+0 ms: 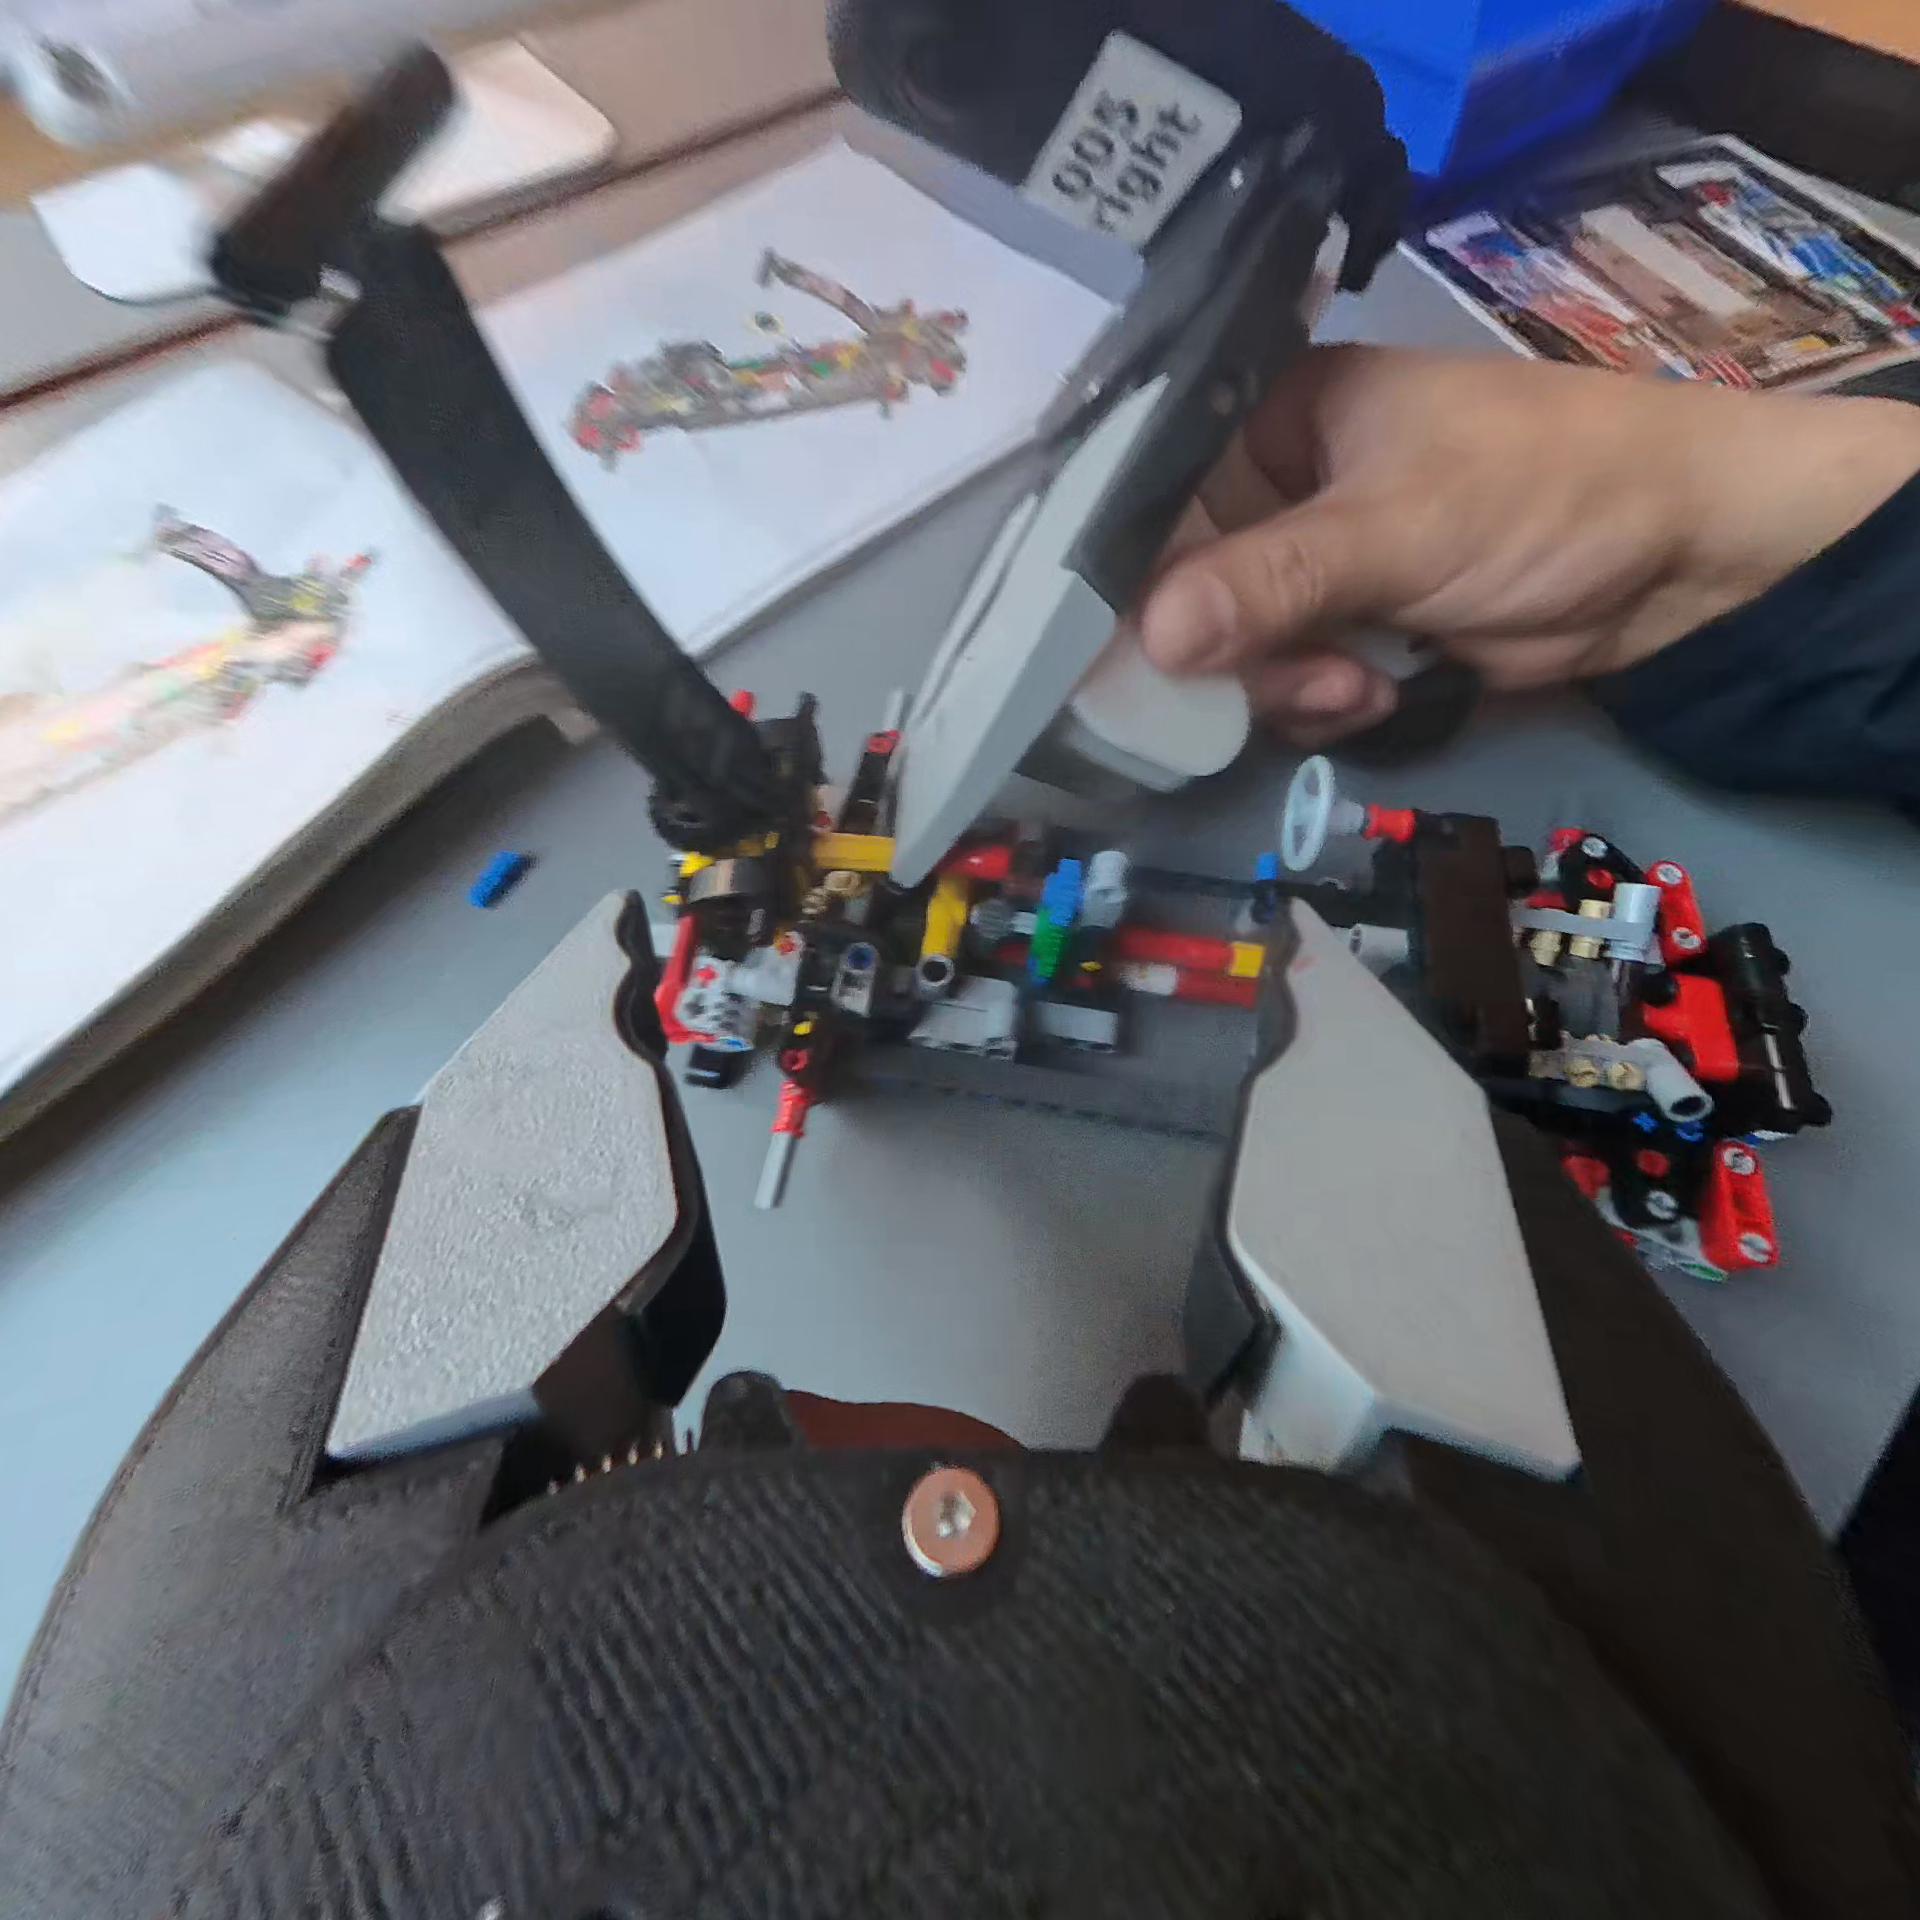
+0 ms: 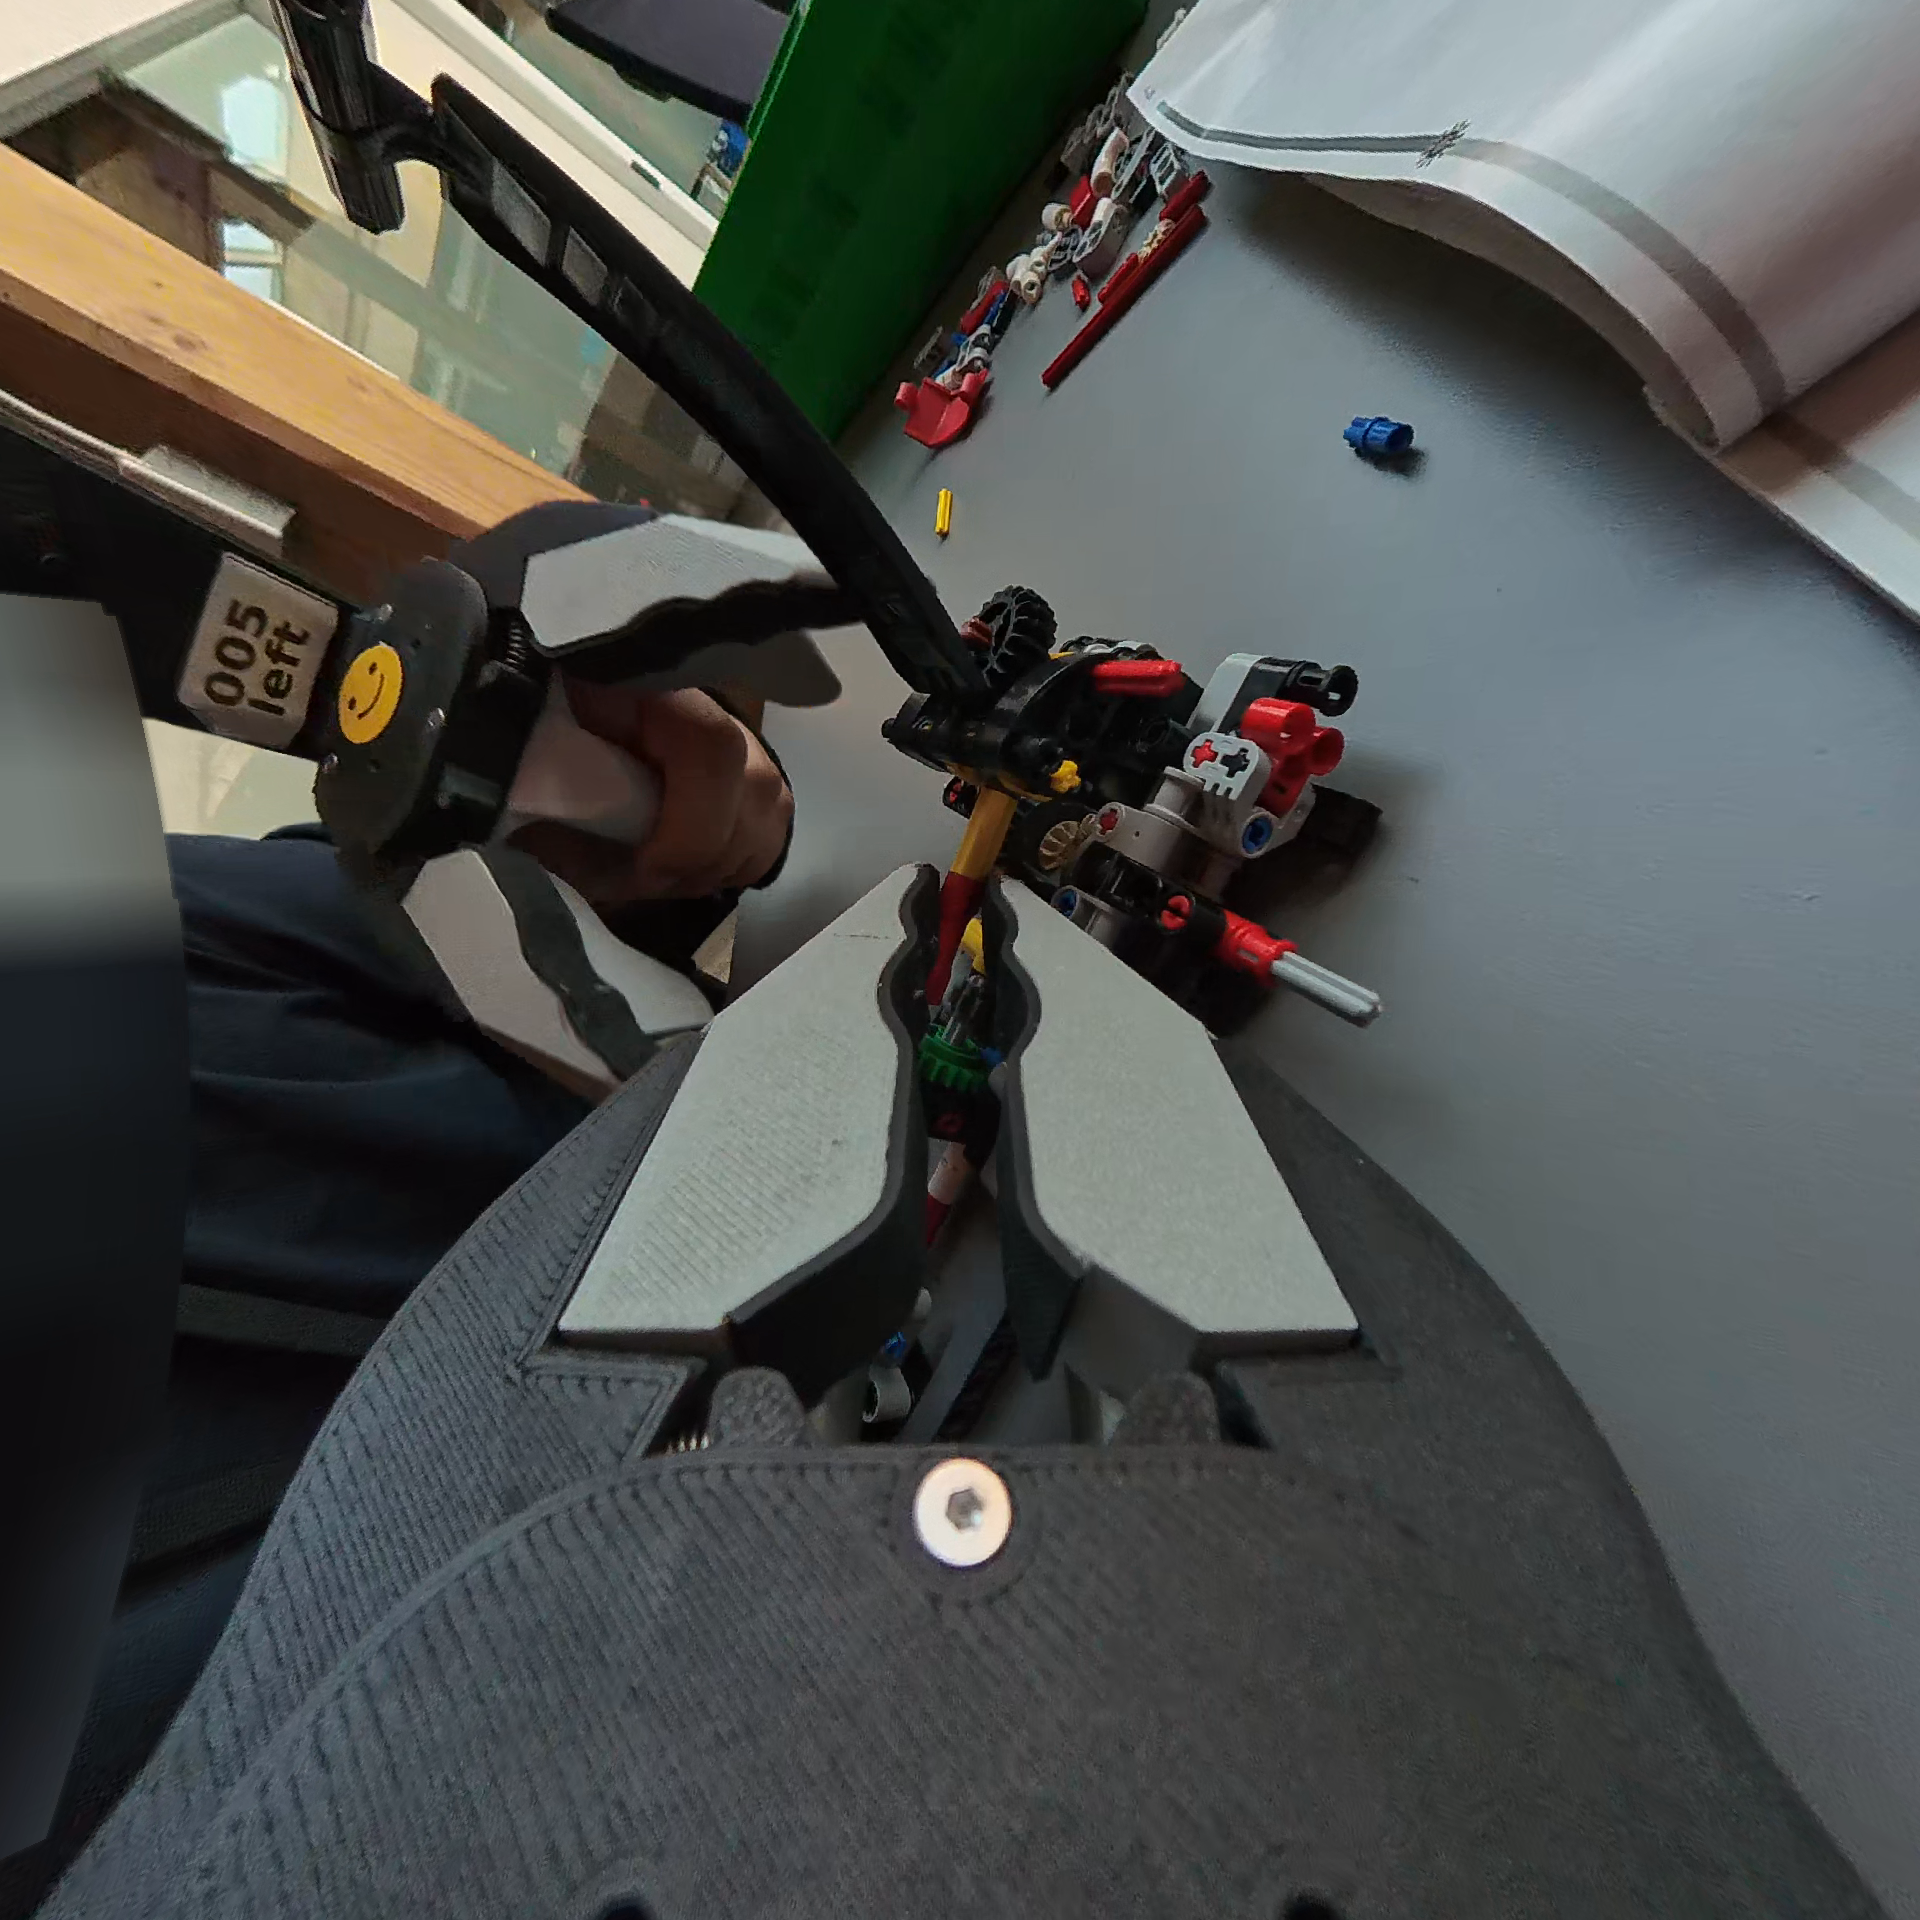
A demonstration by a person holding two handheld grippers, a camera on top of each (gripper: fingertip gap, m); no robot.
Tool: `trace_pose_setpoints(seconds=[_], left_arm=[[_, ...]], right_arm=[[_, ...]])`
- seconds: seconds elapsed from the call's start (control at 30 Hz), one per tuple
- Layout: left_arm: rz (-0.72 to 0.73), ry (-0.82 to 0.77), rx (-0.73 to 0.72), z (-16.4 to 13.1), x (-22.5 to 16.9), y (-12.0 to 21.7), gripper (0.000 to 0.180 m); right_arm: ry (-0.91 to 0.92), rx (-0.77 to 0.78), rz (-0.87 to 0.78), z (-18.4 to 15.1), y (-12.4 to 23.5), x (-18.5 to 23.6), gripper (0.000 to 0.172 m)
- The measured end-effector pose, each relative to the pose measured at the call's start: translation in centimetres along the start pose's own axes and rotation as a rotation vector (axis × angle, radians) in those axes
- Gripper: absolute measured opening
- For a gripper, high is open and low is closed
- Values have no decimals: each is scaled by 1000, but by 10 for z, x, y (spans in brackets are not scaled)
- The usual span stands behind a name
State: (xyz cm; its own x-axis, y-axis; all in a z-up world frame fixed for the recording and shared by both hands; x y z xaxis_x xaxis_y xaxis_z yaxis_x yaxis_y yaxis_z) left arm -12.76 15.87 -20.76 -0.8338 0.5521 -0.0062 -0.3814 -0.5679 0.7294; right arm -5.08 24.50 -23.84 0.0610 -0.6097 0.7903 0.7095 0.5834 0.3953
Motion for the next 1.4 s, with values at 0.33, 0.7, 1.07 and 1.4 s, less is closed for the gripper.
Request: trace_pose_setpoints(seconds=[0.33, 0.7, 1.07, 1.4], left_arm=[[59, -38, -157, -1, -10, 14, 90], [45, -260, -63, 9, -9, -2, 84], [78, -289, -91, 0, -6, -9, 83], [148, -334, -118, -6, -7, -10, 77]], right_arm=[[-3, 0, 17, 0, -4, 2, 5], [8, 9, 18, 0, -10, 6, 6], [20, 14, 13, -1, -12, 7, 6], [30, 32, 24, -3, -14, 9, 6]])
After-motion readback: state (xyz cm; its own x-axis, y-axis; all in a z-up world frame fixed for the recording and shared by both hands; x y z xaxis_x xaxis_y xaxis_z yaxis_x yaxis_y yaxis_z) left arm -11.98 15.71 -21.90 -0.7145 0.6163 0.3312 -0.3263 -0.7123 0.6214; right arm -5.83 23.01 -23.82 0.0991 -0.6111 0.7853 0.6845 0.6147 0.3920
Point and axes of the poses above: each gripper's, where its closed fingertips meet, y back along the fingers, z out of its top, x = y × z across the jaws, the point moved 7 cm from there along y, back along the fingers, and after that the axes turned 14 degrees about x, right-handed, at the moved point
